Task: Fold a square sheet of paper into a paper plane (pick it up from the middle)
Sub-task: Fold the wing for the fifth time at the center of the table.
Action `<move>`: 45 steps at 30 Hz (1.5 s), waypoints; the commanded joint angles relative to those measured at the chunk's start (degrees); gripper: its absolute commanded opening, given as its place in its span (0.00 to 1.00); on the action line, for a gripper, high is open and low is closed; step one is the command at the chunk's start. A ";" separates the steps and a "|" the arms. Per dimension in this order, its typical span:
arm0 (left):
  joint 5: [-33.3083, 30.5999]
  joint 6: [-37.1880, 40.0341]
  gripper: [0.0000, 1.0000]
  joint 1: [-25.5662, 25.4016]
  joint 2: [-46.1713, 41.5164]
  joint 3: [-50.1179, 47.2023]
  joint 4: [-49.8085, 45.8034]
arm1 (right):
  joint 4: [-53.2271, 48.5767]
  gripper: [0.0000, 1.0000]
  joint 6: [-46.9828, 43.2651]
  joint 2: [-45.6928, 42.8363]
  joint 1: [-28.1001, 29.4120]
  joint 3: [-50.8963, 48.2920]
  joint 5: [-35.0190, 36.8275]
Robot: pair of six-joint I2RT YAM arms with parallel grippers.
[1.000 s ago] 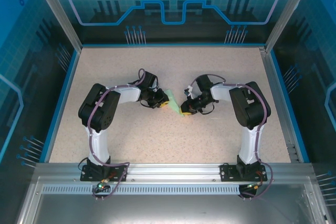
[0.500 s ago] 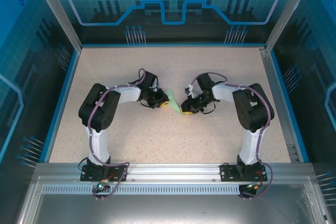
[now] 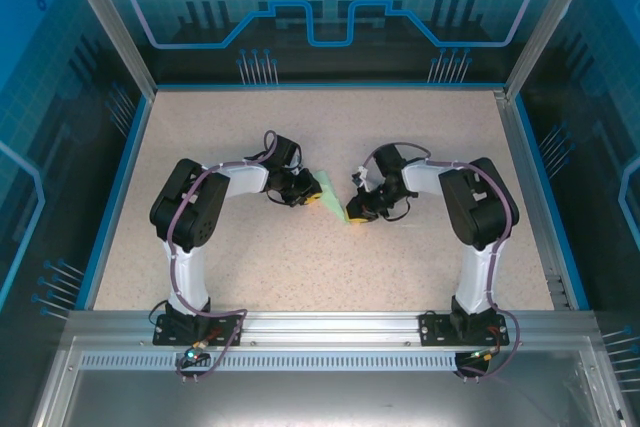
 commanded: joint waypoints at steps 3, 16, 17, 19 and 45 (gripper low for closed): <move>-4.02 -0.39 0.15 -0.22 3.03 -0.17 -4.53 | -5.21 0.10 -1.56 2.15 1.25 0.47 1.58; -4.15 -0.35 0.15 -0.28 3.21 0.17 -5.16 | -6.68 0.14 -2.26 -1.54 1.25 -1.02 1.31; -4.20 -0.30 0.15 -0.28 3.27 0.27 -5.18 | -6.76 0.14 -2.31 -1.47 1.24 -1.22 1.32; -4.23 -0.35 0.15 -0.24 3.29 0.27 -5.26 | -6.68 0.12 -2.01 -1.49 1.24 -1.55 1.60; -3.61 0.21 0.14 -0.28 3.73 0.61 -5.65 | -7.84 0.23 -1.03 -2.25 6.95 12.59 7.69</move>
